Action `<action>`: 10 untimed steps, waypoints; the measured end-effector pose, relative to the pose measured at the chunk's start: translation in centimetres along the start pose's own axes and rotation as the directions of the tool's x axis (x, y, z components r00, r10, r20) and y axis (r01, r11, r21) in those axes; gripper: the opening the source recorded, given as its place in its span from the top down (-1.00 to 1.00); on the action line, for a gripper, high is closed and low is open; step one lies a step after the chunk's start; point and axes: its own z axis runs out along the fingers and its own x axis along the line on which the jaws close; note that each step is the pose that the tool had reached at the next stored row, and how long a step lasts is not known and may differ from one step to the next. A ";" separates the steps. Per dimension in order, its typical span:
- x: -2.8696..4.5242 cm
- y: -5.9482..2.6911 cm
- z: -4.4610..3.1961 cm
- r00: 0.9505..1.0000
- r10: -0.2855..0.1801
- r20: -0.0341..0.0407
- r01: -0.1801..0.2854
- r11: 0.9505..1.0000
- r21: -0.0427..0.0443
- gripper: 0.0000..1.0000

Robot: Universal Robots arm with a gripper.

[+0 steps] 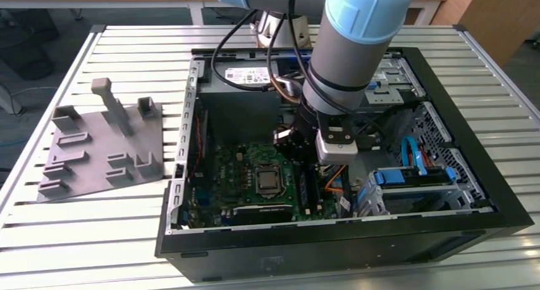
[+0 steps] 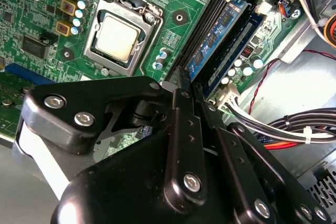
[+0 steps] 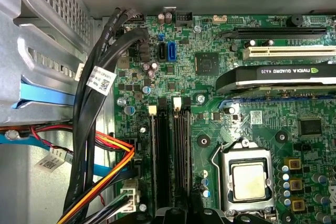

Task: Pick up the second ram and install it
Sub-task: 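Insert the second ram into the second slot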

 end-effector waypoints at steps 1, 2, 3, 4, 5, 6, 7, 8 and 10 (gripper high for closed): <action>0.00 0.00 0.00 1.000 0.001 0.000 -0.001 1.000 0.000 0.72; 0.00 0.00 0.00 1.000 0.002 0.000 -0.002 1.000 0.000 0.72; 0.00 0.00 0.01 1.000 0.004 0.000 -0.004 1.000 0.000 0.72; 0.00 0.00 0.01 1.000 0.005 0.000 -0.005 1.000 0.000 0.72; 0.00 0.00 0.02 1.000 0.005 0.000 -0.005 1.000 0.000 0.72; 0.00 0.01 0.03 1.000 0.005 0.000 -0.005 1.000 0.000 0.72; 0.00 0.04 0.04 1.000 0.006 0.000 -0.006 1.000 0.000 0.72; 0.00 0.06 0.03 1.000 0.006 0.000 -0.006 1.000 0.000 0.72; 0.01 0.13 0.03 1.000 0.006 0.000 -0.006 1.000 0.000 0.72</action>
